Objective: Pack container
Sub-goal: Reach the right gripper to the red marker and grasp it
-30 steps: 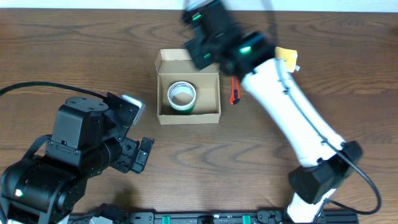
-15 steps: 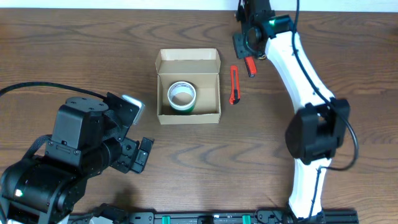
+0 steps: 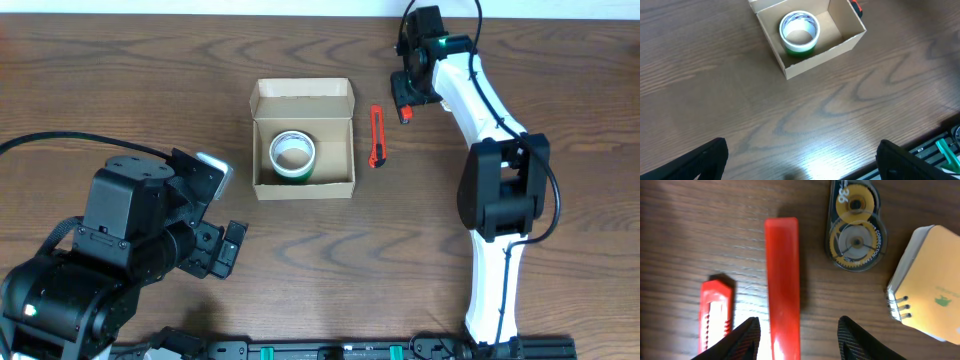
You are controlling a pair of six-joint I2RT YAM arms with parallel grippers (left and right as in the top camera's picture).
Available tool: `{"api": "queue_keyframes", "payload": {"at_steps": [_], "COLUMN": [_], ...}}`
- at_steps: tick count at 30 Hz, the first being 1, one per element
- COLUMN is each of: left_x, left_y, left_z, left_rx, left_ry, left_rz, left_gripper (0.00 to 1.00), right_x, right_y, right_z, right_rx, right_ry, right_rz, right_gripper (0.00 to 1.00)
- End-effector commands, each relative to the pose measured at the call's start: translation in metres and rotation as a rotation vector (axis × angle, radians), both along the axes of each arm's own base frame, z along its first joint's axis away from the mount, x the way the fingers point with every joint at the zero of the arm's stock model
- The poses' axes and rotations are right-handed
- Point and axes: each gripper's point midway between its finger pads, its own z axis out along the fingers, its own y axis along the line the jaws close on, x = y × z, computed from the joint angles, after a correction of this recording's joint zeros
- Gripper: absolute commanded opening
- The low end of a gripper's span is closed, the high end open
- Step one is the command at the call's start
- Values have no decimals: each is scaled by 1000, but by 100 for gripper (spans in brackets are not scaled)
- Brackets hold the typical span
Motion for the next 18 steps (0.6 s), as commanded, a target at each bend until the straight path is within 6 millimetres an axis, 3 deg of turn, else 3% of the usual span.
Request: {"api": "queue_keyframes", "payload": {"at_steps": [1,18], "left_x": [-1,-1], "left_y": [0,0], "left_z": [1,1], "left_rx": [7,7], "left_ry": [-5,-5], "left_rz": [-12,-12], "left_gripper": [95,95], "right_x": [-1,-7], "right_y": [-5,4], "right_z": [-17,-50], "right_rx": [-14,32], "right_ry": [27,93], "right_rz": [5,28], "right_gripper": [50,42]}}
